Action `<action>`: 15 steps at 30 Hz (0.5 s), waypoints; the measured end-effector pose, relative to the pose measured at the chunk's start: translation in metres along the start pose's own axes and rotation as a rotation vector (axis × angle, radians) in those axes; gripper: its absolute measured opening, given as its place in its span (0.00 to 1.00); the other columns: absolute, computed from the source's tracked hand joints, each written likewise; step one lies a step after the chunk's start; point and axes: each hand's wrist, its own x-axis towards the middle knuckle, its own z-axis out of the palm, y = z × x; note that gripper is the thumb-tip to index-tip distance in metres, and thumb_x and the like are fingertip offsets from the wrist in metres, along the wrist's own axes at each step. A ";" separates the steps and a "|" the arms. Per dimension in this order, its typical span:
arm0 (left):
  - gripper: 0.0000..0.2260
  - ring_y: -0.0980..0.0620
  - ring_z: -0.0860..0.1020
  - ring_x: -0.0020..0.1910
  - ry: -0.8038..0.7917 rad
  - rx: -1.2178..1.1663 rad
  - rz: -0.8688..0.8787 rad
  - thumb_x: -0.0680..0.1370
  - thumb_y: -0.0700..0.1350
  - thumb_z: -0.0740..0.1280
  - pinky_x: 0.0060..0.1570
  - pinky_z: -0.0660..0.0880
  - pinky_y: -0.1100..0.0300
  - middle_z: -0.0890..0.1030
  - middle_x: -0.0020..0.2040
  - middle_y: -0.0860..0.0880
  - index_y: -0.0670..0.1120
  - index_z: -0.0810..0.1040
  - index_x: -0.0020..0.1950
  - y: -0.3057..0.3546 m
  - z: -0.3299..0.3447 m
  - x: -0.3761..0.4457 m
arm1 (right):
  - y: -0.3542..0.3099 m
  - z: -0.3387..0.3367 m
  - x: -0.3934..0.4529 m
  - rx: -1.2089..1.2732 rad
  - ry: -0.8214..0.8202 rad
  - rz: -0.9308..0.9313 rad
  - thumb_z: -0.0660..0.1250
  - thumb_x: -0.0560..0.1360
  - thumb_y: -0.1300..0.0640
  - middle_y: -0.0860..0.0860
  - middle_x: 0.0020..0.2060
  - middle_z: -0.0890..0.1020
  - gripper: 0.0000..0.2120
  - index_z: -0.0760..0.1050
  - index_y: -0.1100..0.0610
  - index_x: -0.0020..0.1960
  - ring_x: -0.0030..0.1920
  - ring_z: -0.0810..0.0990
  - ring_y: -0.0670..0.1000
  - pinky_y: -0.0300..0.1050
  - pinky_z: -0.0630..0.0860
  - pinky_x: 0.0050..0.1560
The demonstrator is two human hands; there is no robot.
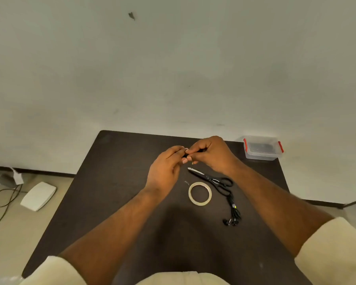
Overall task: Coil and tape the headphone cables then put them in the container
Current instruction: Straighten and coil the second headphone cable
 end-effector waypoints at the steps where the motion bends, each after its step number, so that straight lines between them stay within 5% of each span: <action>1: 0.14 0.47 0.73 0.66 -0.038 0.013 -0.019 0.81 0.43 0.61 0.62 0.74 0.46 0.74 0.69 0.48 0.47 0.76 0.66 -0.002 0.003 -0.001 | 0.003 0.000 0.001 0.009 -0.019 0.010 0.74 0.68 0.67 0.49 0.35 0.85 0.08 0.84 0.55 0.42 0.36 0.84 0.48 0.39 0.81 0.41; 4: 0.23 0.45 0.59 0.76 -0.240 0.113 -0.066 0.82 0.59 0.47 0.72 0.60 0.40 0.63 0.77 0.49 0.52 0.70 0.70 -0.011 0.011 0.004 | 0.011 -0.002 0.010 0.017 -0.071 0.032 0.74 0.69 0.68 0.47 0.33 0.85 0.07 0.84 0.58 0.43 0.34 0.83 0.44 0.36 0.79 0.39; 8: 0.16 0.51 0.78 0.59 -0.319 -0.574 -0.391 0.84 0.52 0.54 0.59 0.73 0.48 0.82 0.56 0.49 0.47 0.77 0.61 -0.003 0.009 0.008 | 0.019 -0.003 0.027 0.024 -0.118 0.051 0.75 0.68 0.67 0.49 0.37 0.86 0.06 0.84 0.59 0.44 0.38 0.85 0.48 0.40 0.81 0.43; 12: 0.14 0.41 0.82 0.53 -0.470 -1.008 -0.702 0.83 0.51 0.55 0.59 0.75 0.39 0.82 0.45 0.46 0.45 0.77 0.51 -0.003 0.004 0.011 | 0.028 -0.005 0.037 0.037 -0.212 0.074 0.74 0.69 0.68 0.51 0.37 0.85 0.06 0.83 0.62 0.46 0.37 0.84 0.46 0.37 0.80 0.41; 15: 0.16 0.39 0.82 0.49 -0.539 -1.165 -0.846 0.83 0.52 0.54 0.57 0.75 0.35 0.80 0.42 0.44 0.43 0.76 0.56 -0.009 0.007 0.017 | 0.038 -0.008 0.043 0.055 -0.251 0.082 0.73 0.69 0.68 0.54 0.38 0.85 0.06 0.83 0.63 0.46 0.37 0.84 0.46 0.36 0.79 0.40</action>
